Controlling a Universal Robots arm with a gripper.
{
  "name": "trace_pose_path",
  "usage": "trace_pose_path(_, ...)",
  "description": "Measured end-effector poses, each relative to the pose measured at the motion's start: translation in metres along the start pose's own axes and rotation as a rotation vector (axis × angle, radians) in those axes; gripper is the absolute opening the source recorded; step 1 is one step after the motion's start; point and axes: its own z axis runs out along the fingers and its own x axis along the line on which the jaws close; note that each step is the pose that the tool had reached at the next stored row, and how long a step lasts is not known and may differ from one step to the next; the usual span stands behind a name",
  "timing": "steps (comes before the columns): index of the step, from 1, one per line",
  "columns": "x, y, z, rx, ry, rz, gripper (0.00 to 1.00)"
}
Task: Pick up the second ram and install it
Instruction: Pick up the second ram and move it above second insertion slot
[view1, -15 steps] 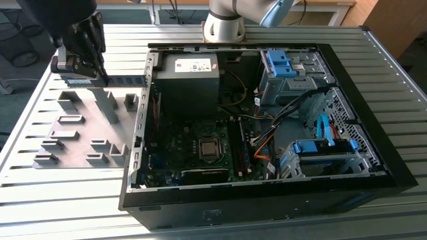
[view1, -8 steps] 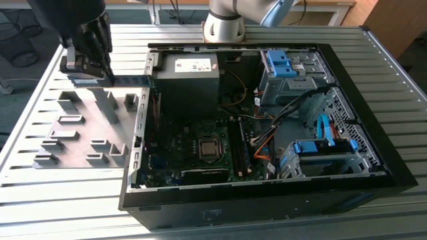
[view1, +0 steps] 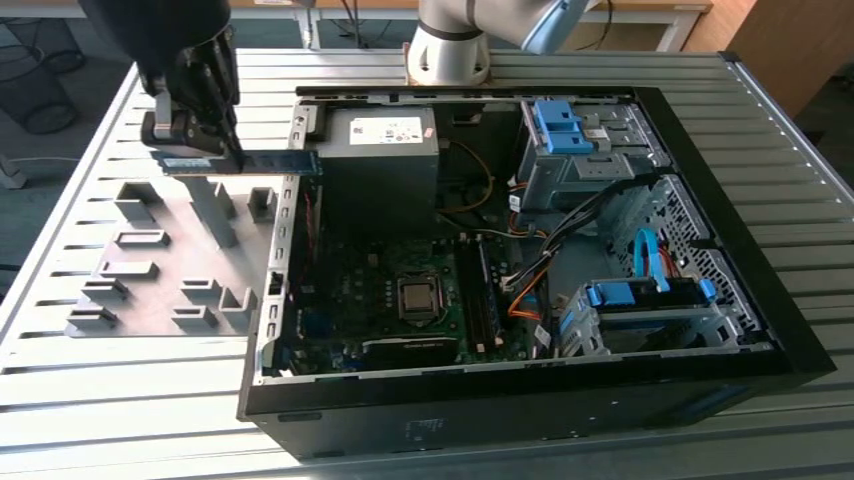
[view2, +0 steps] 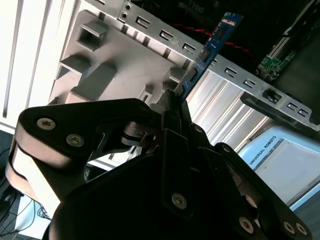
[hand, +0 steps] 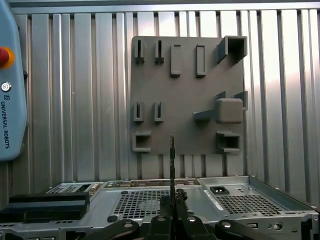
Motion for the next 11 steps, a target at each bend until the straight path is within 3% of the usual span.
trace_pose_path(11,-0.0008,-0.0168,-0.0002,0.0000,-0.0001,0.000,0.14)
